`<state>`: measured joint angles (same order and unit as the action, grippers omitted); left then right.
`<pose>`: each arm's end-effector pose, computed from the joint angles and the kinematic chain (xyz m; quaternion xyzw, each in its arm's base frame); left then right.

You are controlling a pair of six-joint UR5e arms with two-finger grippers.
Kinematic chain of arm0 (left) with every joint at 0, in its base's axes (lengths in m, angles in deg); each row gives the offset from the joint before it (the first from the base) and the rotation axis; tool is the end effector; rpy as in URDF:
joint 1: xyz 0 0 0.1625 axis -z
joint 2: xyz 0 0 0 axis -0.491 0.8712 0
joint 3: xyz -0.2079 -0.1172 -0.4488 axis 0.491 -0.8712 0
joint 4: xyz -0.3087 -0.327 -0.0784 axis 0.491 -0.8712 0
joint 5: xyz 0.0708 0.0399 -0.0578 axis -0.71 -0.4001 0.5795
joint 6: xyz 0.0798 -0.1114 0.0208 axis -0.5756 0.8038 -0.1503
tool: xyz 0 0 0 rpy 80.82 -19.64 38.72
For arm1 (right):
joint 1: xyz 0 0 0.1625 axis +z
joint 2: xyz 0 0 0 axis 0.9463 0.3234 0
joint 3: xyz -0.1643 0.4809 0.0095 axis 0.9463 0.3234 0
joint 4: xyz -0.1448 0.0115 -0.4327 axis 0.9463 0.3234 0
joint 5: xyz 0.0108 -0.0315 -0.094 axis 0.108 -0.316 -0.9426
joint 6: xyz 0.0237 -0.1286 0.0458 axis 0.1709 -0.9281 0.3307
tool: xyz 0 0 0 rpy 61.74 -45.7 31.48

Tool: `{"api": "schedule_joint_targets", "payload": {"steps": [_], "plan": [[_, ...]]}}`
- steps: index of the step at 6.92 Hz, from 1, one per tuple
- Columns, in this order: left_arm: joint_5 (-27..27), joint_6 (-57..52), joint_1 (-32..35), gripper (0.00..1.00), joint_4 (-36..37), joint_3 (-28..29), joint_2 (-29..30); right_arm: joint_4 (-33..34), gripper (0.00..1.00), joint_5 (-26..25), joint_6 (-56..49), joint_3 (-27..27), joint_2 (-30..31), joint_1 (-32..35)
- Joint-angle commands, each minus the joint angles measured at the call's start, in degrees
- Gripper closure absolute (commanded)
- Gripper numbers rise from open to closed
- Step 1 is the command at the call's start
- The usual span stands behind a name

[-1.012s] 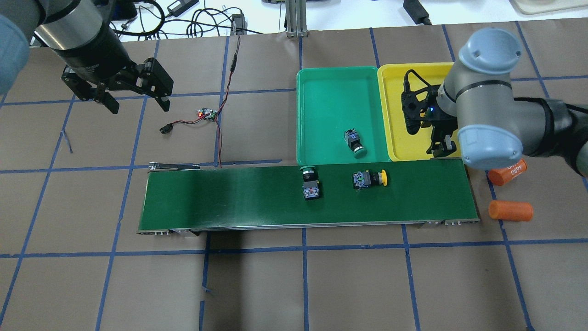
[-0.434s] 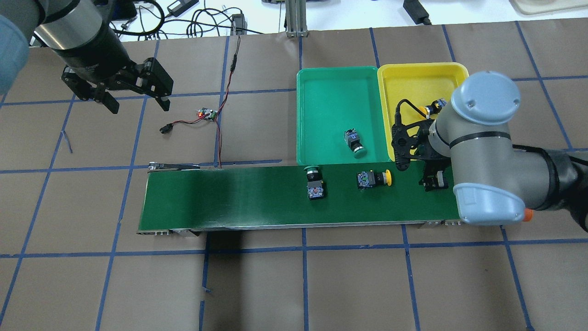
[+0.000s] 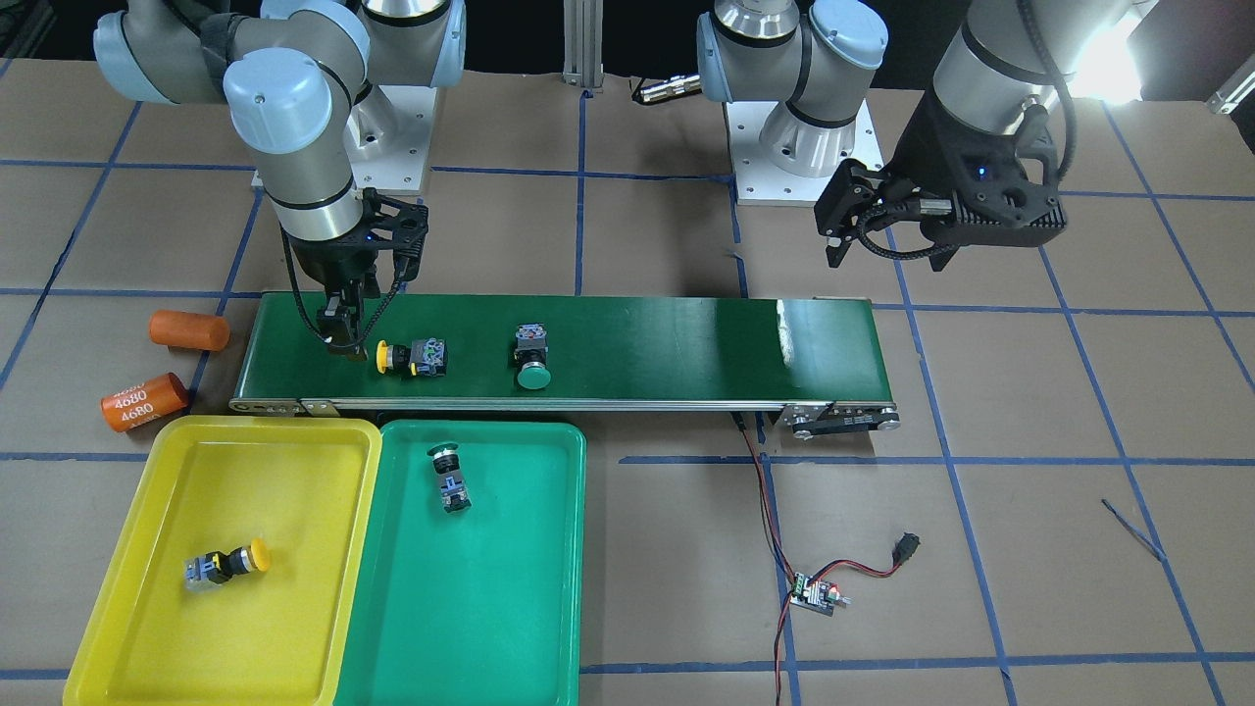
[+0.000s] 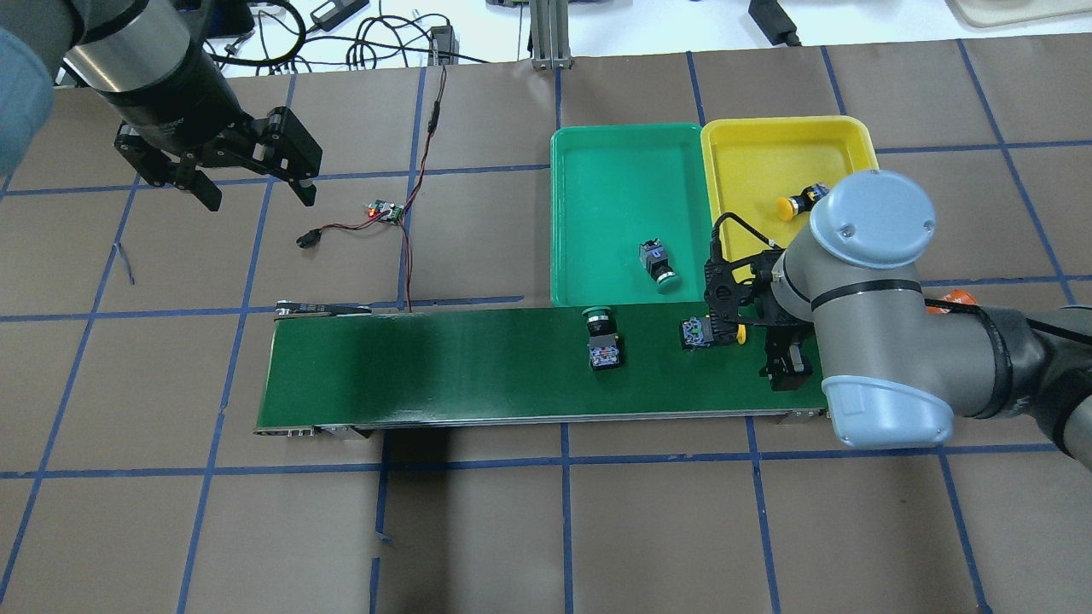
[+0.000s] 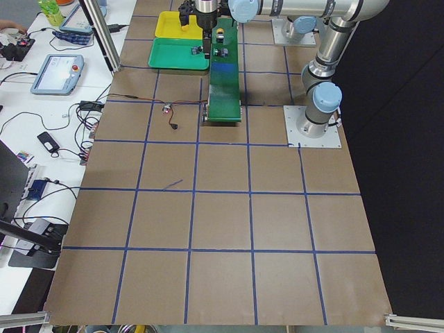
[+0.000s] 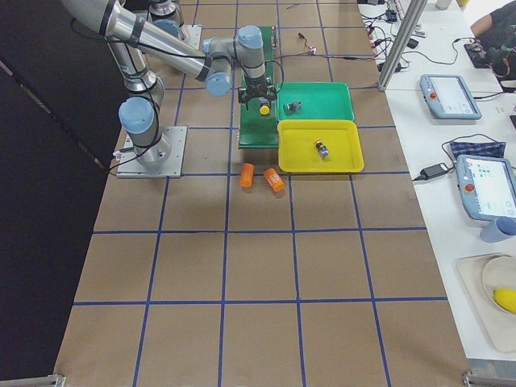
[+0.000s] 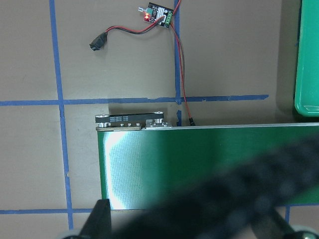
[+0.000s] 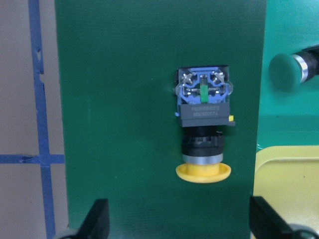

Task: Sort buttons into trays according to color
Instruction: 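Grasp the second yellow-capped button on the belt with right gripper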

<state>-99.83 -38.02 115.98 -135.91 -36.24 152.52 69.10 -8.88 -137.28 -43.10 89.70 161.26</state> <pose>-0.1027 -0.5477 0.5441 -0.0031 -1.0000 -0.0003 0.0070 0.1320 -0.4610 0.2884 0.7112 -0.7008 0.0323 0.0440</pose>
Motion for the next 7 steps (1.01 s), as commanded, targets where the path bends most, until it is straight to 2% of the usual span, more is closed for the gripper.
{"api": "schedule_joint_targets", "payload": {"steps": [1, 3, 5, 6, 7], "plan": [[0.00, 0.00, 0.00, 0.00, 0.00, 0.00, 0.00, 7.79, 0.00, 0.04, -0.19, 0.29, -5.41, 0.05], [-0.09, 0.00, 0.00, 0.00, 0.00, -0.08, -0.09, 8.63, 0.19, 0.04, -0.37, 1.08, -6.05, 0.14], [-0.09, 0.00, 0.00, 0.00, 0.00, -0.08, -0.09, 8.63, 0.56, -0.13, -1.24, 1.17, -6.14, 0.14], [-0.09, 0.00, 0.00, 0.00, 0.00, -0.09, 0.00, 8.80, 0.67, -0.57, -2.29, 1.26, -6.31, -0.04], [-0.09, 0.00, 0.00, 0.00, 0.00, -0.09, -0.09, 8.71, 0.73, -0.84, -2.30, 1.34, -6.23, -0.04]]}}
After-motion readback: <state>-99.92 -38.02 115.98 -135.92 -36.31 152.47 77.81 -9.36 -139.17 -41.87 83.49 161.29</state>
